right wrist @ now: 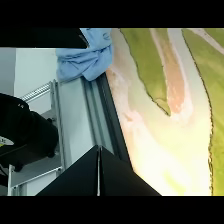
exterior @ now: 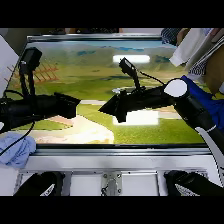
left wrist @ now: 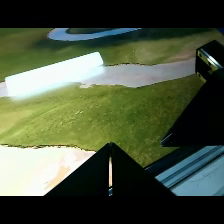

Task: Fold the clothes and pants, and hang the long-sleeved shirts on hangers.

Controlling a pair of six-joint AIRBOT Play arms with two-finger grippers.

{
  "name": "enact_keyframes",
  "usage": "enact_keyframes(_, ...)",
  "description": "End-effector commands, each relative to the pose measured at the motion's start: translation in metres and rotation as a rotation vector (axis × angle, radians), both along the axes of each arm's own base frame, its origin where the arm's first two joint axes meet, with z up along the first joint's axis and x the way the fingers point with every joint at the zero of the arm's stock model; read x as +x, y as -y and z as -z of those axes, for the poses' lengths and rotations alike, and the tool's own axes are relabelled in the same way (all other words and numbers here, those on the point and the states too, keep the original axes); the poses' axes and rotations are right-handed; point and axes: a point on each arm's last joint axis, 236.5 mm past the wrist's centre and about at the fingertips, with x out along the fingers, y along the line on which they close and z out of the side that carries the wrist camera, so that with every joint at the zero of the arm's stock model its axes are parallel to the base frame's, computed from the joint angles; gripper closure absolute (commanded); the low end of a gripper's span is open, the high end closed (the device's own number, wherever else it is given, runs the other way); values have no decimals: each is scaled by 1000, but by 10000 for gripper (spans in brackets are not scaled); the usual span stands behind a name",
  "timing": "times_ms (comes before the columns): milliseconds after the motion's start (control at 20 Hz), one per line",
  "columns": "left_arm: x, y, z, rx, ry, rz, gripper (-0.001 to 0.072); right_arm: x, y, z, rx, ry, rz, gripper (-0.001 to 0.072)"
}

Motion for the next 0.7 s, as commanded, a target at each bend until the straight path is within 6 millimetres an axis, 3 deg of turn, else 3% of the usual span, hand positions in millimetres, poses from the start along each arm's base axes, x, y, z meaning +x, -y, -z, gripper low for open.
enact_keyframes(0,-3,0,6,-21,24,-6,697,-5,-2,3,-4,-12,-17,703)
enact_keyframes(650,-14,-9,1,-89,125,-36,697,-4,-3,3,-5,-14,-17,704)
